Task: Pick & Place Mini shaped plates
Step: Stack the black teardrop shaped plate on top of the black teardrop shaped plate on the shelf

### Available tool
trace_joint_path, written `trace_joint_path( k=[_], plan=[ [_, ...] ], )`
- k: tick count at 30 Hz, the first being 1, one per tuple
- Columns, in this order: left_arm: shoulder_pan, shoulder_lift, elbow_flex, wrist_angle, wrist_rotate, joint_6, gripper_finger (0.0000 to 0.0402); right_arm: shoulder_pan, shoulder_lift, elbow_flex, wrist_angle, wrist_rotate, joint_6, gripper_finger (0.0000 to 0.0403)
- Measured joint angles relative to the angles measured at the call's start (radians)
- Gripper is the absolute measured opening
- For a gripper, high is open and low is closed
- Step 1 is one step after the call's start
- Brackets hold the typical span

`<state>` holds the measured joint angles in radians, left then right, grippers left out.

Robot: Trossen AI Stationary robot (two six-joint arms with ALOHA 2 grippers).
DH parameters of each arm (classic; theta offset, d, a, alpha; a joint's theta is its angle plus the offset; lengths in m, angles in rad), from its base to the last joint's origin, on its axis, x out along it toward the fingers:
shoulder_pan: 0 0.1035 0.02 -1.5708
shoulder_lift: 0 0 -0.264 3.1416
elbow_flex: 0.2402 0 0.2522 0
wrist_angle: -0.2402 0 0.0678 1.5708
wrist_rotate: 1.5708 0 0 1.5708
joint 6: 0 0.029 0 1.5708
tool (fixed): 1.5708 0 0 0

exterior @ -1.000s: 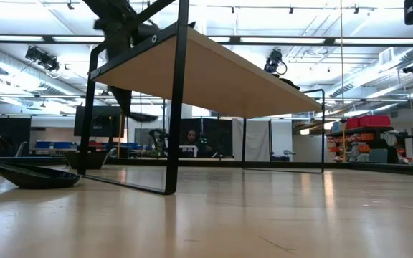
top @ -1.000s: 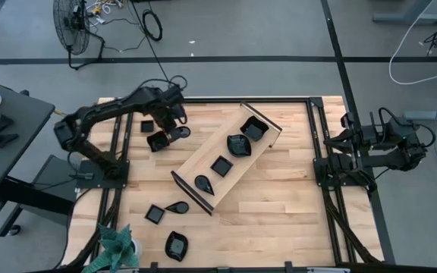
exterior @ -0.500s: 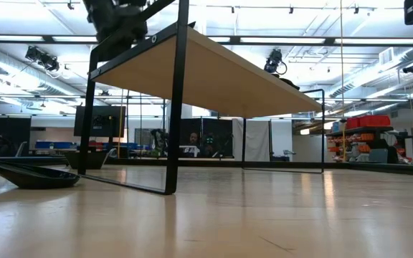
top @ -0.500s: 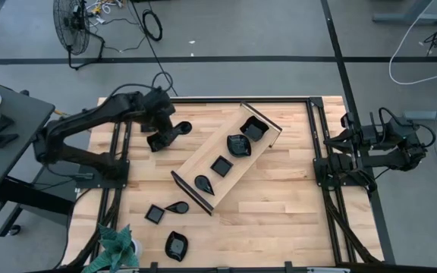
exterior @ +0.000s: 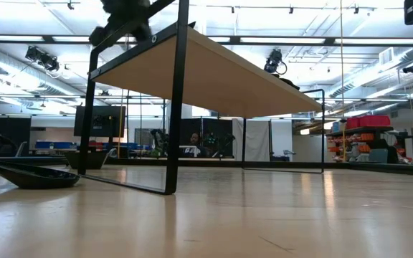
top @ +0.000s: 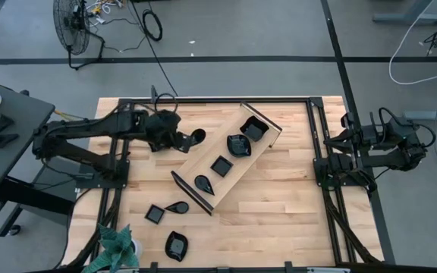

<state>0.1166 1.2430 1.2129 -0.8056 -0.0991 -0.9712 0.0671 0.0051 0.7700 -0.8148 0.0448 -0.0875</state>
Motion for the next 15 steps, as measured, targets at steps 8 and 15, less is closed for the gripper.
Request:
trace_joint_path(
  k=[8, 15],
  plan=[
    [-0.154, 0.000, 0.000, 0.110, -0.168, -0.428, 0.0000, 0.000, 0.000, 0.000, 0.000, 0.000, 0.000, 0.0010],
    [-0.280, 0.001, 0.000, 0.129, -0.230, -0.678, 0.0000, 0.000, 0.000, 0.000, 0.000, 0.000, 0.000, 0.0010]
  ],
)
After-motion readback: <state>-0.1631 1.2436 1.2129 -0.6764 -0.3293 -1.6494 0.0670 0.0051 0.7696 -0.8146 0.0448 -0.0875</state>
